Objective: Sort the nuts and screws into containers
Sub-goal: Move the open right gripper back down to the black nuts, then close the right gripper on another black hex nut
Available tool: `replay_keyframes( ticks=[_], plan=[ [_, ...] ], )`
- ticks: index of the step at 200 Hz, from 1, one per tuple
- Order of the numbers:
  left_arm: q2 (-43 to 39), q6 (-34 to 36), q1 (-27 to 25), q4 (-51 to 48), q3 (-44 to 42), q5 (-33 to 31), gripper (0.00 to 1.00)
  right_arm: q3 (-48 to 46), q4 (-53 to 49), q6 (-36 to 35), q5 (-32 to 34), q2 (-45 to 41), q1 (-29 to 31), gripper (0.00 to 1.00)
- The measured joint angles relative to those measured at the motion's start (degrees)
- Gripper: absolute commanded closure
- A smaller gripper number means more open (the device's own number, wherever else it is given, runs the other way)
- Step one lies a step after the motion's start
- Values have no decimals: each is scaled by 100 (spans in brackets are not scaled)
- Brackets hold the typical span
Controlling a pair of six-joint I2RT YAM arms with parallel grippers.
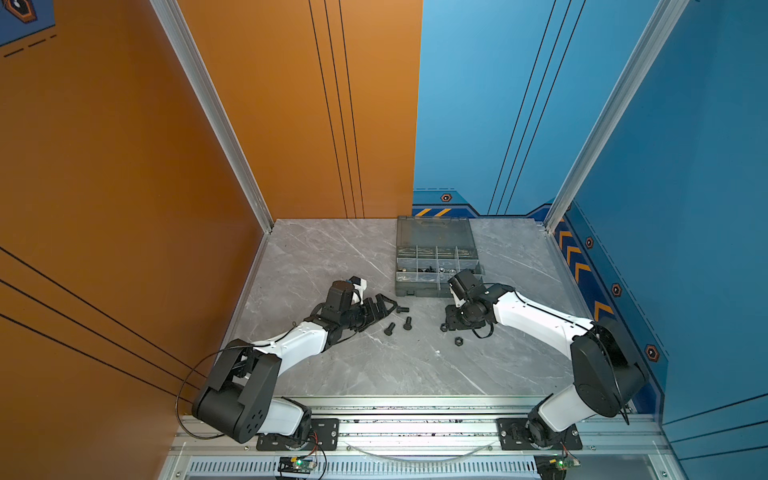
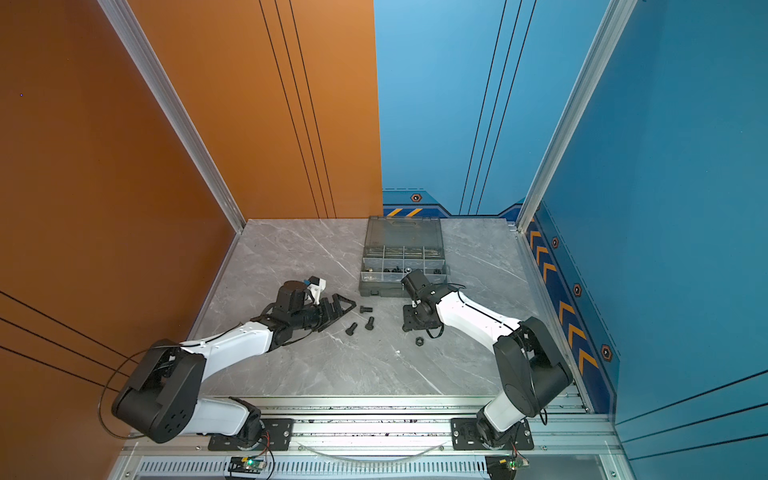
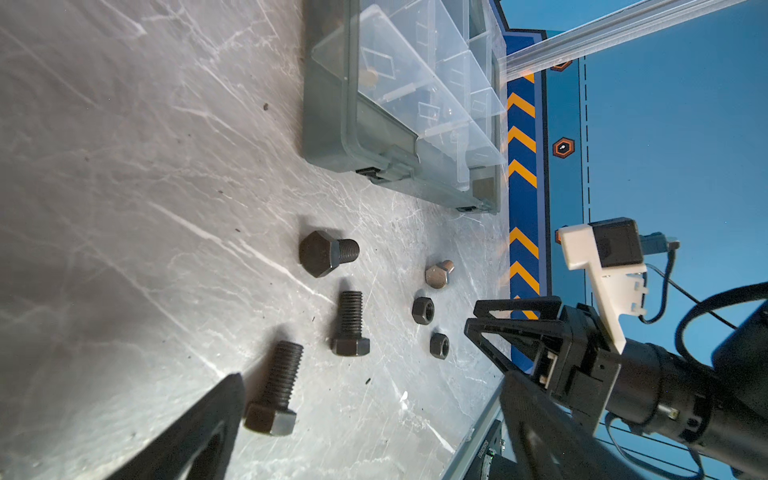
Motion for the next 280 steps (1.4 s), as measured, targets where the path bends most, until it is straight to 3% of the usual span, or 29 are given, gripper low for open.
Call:
replay_keyframes(
  ticks=[63, 156, 237, 280],
  plan=[
    [0, 0, 2, 35, -103, 0, 2, -9, 367, 568, 356, 310, 201, 45],
    [-2, 0, 2, 52, -190, -2, 2, 39, 389, 710, 501, 809, 426, 46],
    [-2, 0, 2, 103, -197, 0, 2, 273, 391, 686, 501, 1143, 450, 51],
    [0, 0, 15, 140, -197, 0, 2, 374, 387, 675, 503, 1235, 459, 60]
  ],
)
